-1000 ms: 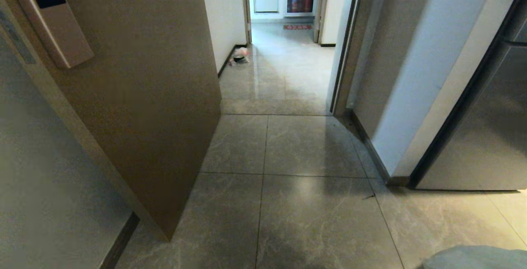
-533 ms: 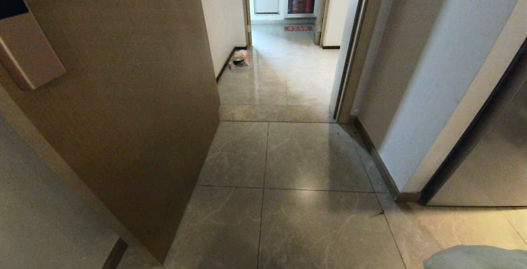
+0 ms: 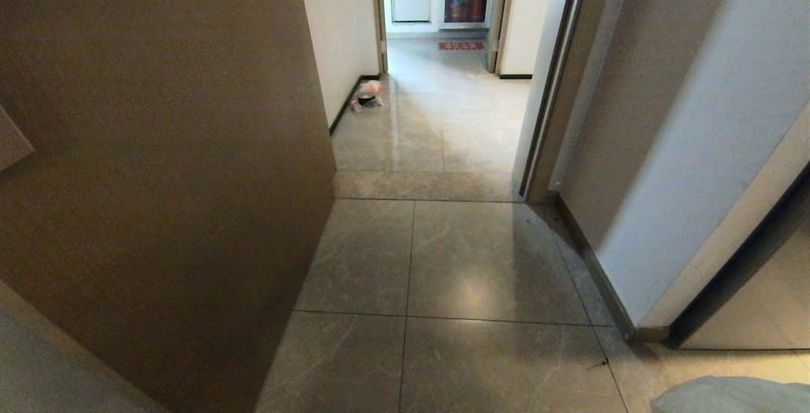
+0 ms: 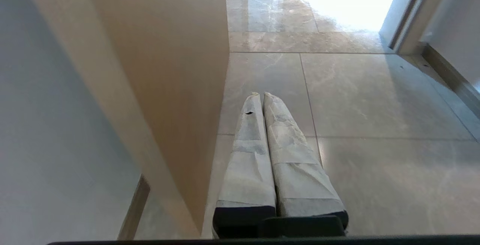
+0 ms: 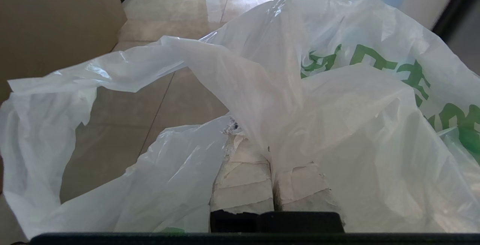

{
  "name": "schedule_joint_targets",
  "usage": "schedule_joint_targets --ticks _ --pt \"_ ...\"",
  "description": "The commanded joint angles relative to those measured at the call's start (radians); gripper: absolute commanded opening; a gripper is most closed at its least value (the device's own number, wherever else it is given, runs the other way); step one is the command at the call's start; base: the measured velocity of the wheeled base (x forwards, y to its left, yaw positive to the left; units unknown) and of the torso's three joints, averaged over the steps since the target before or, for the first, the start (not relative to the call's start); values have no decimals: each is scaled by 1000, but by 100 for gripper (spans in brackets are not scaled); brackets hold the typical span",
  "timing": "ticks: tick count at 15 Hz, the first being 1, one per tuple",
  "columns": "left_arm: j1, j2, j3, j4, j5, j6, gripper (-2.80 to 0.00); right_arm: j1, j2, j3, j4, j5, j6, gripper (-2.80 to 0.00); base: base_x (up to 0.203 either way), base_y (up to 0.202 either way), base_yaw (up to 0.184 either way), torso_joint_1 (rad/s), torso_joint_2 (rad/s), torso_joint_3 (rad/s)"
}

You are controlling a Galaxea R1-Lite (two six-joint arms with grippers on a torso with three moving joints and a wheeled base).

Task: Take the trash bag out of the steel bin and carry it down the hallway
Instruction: Put the trash bag at the door

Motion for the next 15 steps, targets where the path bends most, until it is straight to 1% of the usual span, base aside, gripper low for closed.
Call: schedule_joint_targets --ticks 1,15 --pt "0 0 0 0 0 -1 -280 0 1 0 -1 0 -1 -280 200 0 2 -1 2 -3" --pt "0 0 0 0 0 -2 -280 0 1 0 -1 0 -1 -280 194 0 2 3 2 1"
